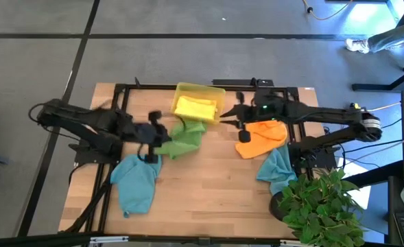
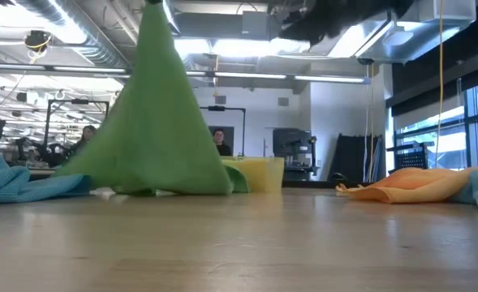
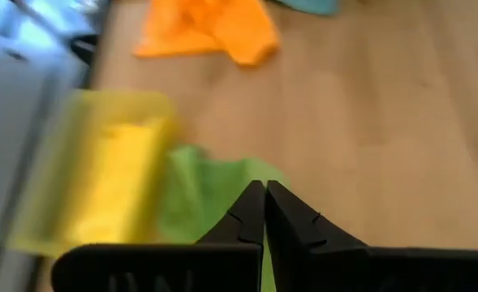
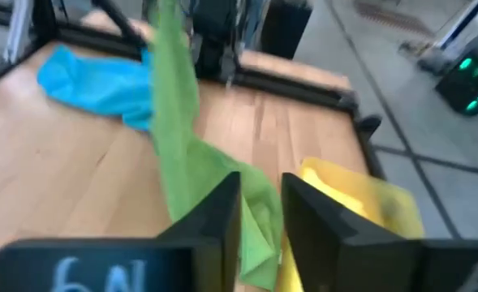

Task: Fold microfiber towels
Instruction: Fold the green towel

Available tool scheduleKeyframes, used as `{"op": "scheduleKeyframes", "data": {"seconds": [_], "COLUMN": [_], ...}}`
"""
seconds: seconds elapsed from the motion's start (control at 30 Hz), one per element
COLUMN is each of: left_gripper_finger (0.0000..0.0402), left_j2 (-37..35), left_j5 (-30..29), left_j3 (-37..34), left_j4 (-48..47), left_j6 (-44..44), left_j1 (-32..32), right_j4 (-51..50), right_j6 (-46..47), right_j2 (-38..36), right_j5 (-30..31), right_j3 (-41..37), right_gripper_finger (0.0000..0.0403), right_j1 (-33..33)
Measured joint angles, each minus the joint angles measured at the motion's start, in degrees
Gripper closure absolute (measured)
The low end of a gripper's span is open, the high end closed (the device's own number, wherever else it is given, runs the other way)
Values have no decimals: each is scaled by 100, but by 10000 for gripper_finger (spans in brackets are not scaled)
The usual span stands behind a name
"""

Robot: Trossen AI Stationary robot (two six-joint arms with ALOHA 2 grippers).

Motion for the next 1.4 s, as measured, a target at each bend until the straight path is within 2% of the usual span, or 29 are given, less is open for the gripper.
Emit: {"op": "scheduleKeyframes", "data": {"seconds": [0.13, 0.23, 0.43, 0.63, 0.73, 0.87, 1.07, 1.27, 1.4], "left_gripper_finger": [402, 402, 401, 402, 402, 402, 402, 402, 402], "left_j2": [701, 1353, 2834, 3811, 3939, 3910, 3877, 3877, 3877], "left_j5": [206, 475, 1345, 1490, 1473, 1347, 1227, 1118, 1105], "left_j3": [-59, -187, -499, -502, -505, -505, -503, -503, -503], "left_j4": [100, 592, 2583, 2723, 2599, 2527, 2570, 2628, 2674], "left_j6": [-562, -960, -1108, -2238, -2576, -2575, -2558, -2580, -2597], "left_j1": [-719, -1296, -2373, -2771, -2782, -2765, -2758, -2796, -2853], "right_j4": [257, 461, 852, 1061, 1363, 2043, 2239, 1578, 833], "right_j6": [-68, -135, -302, -436, -445, -429, -443, -547, -705], "right_j2": [467, 809, 1452, 2114, 2471, 2988, 3924, 4844, 5400], "right_j5": [-248, -604, -1051, -1050, -1042, -1038, -1038, -1084, -1079], "right_j3": [-20, -24, -24, -24, -24, -12, 694, 1916, 2735], "right_gripper_finger": [266, 251, 245, 245, 244, 244, 244, 239, 202], "right_j1": [6, 71, 383, 704, 796, 847, 811, 791, 793]}}
